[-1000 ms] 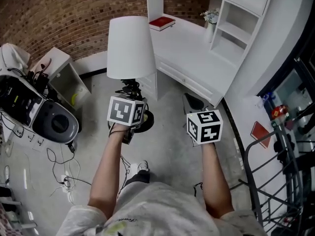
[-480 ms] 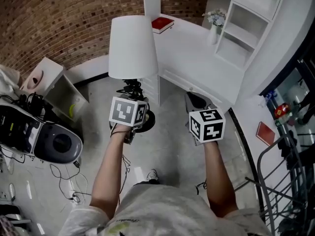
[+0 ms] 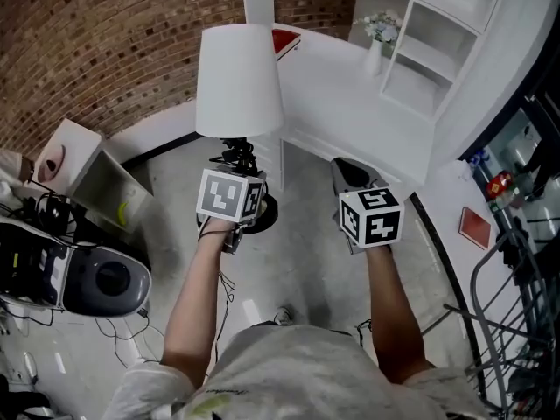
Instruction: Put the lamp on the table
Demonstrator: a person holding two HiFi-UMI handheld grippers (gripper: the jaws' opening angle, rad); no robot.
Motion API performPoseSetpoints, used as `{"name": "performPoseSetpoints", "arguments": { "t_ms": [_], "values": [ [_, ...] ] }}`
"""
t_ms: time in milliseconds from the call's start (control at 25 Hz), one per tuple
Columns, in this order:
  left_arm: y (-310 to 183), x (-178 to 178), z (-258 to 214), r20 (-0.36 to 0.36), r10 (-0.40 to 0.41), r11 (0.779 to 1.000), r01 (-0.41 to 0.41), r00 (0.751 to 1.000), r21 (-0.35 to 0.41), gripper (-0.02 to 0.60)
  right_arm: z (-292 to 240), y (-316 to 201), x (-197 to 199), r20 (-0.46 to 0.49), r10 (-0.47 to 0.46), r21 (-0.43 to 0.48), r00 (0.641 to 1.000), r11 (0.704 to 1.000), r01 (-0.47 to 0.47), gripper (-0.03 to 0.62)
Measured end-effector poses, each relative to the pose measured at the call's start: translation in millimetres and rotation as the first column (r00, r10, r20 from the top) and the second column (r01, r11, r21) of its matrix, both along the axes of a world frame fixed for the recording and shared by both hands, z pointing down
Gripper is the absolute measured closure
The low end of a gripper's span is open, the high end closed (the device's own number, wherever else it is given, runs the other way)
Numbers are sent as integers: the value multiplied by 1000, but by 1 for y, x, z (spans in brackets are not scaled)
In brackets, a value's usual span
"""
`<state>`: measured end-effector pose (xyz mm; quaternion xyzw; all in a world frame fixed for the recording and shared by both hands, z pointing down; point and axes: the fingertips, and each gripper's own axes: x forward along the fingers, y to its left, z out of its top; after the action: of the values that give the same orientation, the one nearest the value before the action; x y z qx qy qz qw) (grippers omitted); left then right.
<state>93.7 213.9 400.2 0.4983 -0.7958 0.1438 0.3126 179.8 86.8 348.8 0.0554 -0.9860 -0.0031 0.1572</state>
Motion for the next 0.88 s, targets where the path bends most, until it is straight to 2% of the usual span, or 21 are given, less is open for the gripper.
{"name": "performPoseSetpoints", "arguments": {
  "t_ms": [560,880],
  "values": [
    [-3,-27,-5,-11,64,998,-64,998,-7,531,-2,2,-17,-32,63,-4,998,998,-63,589],
    [-17,-21,-3,-6,93,995,-93,996,-23,532,-1,-16,-5,-21,95,-13,995,995,-95,589]
  ]
}}
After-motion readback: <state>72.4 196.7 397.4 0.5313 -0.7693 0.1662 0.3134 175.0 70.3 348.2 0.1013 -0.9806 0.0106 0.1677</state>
